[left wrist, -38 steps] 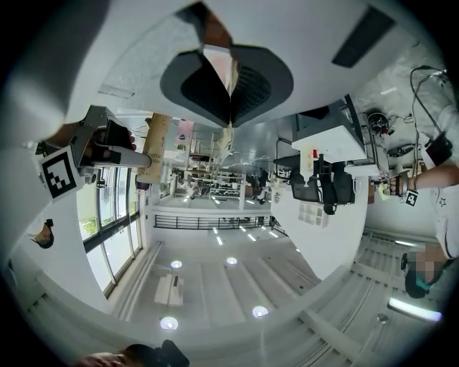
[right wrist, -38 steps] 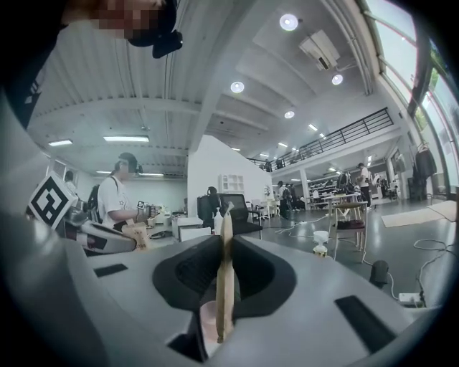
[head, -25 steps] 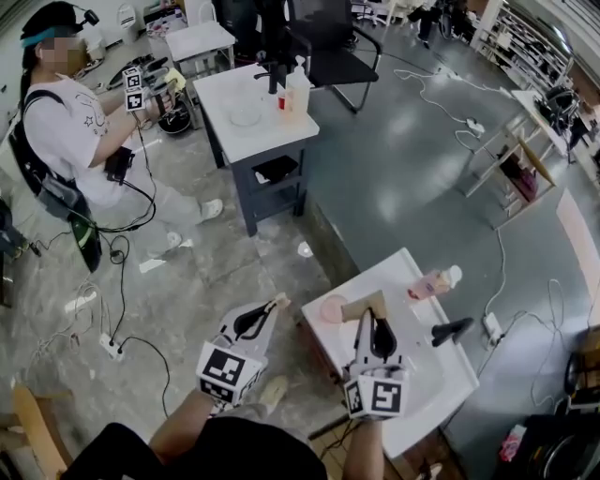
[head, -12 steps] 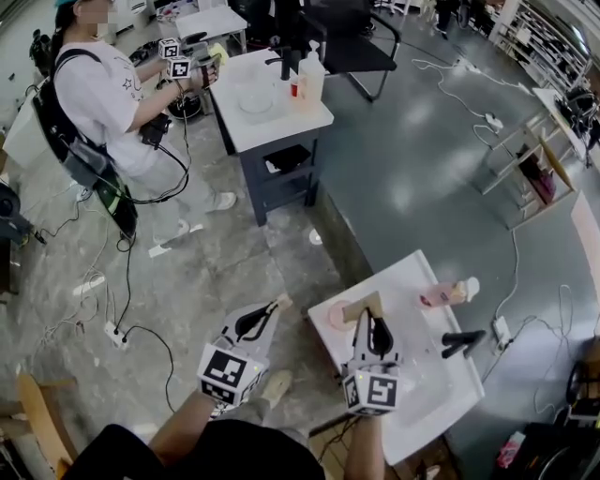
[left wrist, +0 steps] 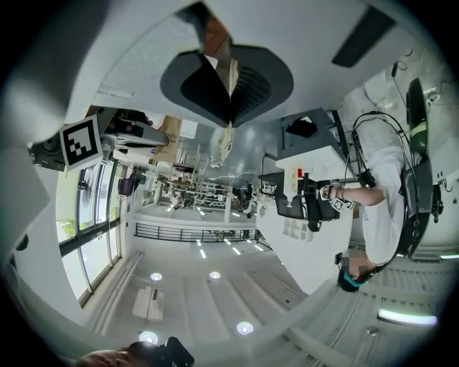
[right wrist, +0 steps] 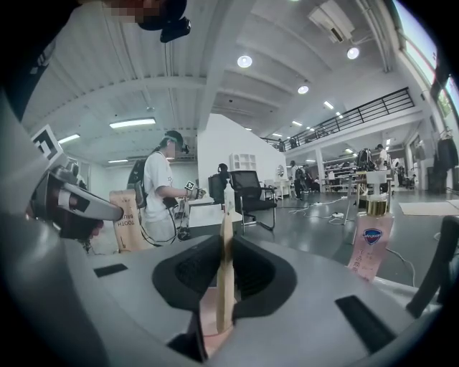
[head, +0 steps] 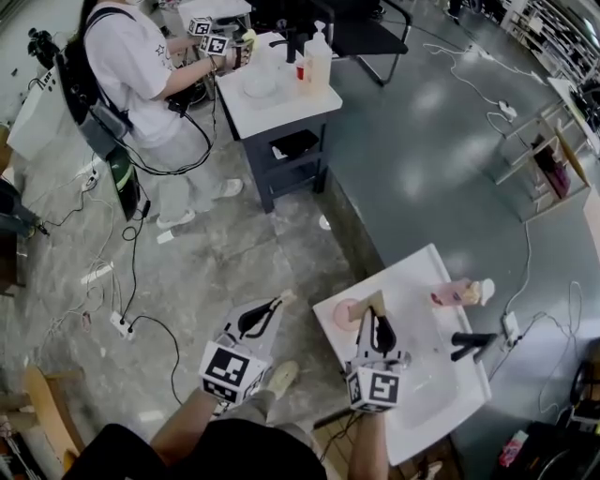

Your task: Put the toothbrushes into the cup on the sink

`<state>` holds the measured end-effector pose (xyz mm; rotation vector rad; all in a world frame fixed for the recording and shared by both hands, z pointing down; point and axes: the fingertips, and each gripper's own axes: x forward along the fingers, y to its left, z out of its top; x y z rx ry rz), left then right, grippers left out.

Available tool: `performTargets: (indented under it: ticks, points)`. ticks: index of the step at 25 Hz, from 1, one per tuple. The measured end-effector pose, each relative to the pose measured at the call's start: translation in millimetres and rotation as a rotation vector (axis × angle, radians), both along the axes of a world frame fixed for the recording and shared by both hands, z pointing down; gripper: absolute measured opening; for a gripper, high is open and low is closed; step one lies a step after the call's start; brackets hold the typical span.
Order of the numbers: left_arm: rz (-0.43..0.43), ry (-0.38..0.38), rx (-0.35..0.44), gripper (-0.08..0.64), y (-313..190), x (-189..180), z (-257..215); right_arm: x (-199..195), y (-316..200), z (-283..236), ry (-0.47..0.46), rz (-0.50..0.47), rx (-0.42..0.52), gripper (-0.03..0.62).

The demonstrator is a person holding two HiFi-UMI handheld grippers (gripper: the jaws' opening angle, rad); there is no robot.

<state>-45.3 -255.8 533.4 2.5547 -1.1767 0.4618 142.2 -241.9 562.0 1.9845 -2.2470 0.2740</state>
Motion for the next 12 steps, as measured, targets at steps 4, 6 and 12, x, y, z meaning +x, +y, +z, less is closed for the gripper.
performTargets:
  ticks: [4, 6, 12]
  points:
    - [-0.005, -0.006, -0.013, 0.005, -2, -1, 7, -1, -3, 10, -0.005, -0.002, -0.014, 0.052]
    - [-0.007, -0.009, -0.018, 0.005, -4, 0, 9, -1, -4, 14, -0.005, -0.004, -0.019, 0.054]
    - [-0.005, -0.017, -0.024, 0.005, -2, 0, 13, -3, -3, 20, -0.005, -0.011, -0.026, 0.054]
